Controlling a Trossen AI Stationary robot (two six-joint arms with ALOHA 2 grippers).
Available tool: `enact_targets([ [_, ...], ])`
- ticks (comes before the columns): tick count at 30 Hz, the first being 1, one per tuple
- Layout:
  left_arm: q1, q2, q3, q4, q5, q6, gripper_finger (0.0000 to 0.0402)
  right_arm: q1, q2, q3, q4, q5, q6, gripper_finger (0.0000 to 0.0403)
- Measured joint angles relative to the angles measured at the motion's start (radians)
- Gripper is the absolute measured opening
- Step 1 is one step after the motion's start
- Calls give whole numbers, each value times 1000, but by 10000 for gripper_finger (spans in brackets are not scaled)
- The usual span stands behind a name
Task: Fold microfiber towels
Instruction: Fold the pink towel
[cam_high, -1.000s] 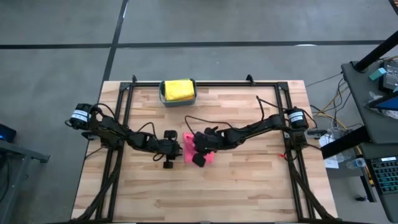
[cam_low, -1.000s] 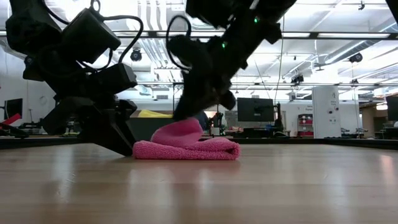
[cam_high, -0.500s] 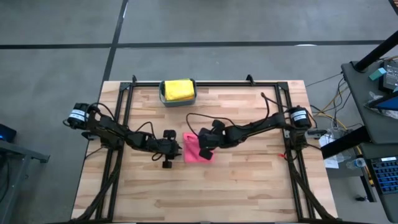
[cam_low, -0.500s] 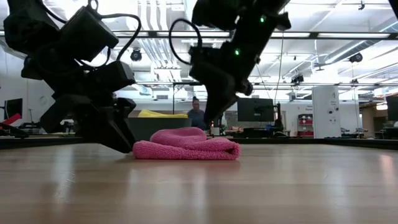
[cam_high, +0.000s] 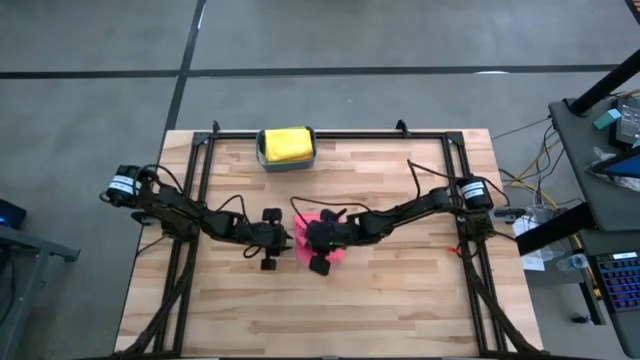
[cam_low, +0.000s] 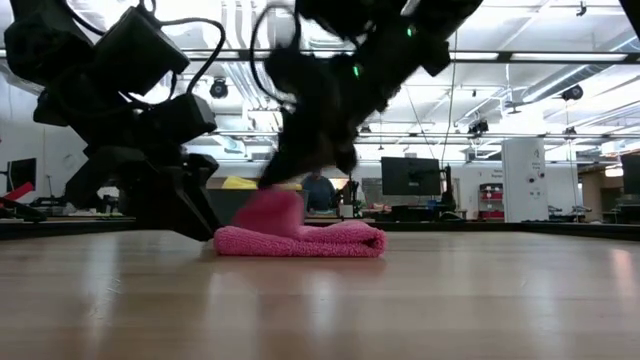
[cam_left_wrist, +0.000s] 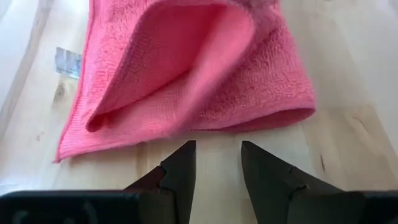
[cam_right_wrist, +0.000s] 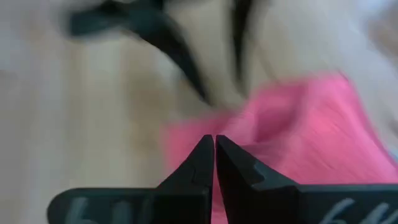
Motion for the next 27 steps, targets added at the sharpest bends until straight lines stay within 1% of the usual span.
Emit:
enact_targets([
  [3,0,-36,1,-70,-7,4,114,10,-10,12,21,-39,-23,11],
  [5,0,-80,7,-152,-28,-1,114,14,-19,23,-13,-41,-48,11],
  [8,0,-156,14,-243,-32,-2,114,15,-35,39,-71,-40,-77,11],
  [13,-1,-290,13,-256,-31,3,114,17,-52,43,-143,-37,-118,11],
  [17,-2,-364,11,-245,-27,-3,114,21,-74,38,-212,16,-120,11],
  [20,-2,-383,6,-254,-1,-44,114,32,-89,26,-271,50,-118,11],
  [24,-15,-376,-17,-276,125,-135,114,72,-105,9,-347,66,-120,11],
  [27,-37,-334,-27,-275,130,-190,114,106,-111,-7,-376,66,-131,11],
])
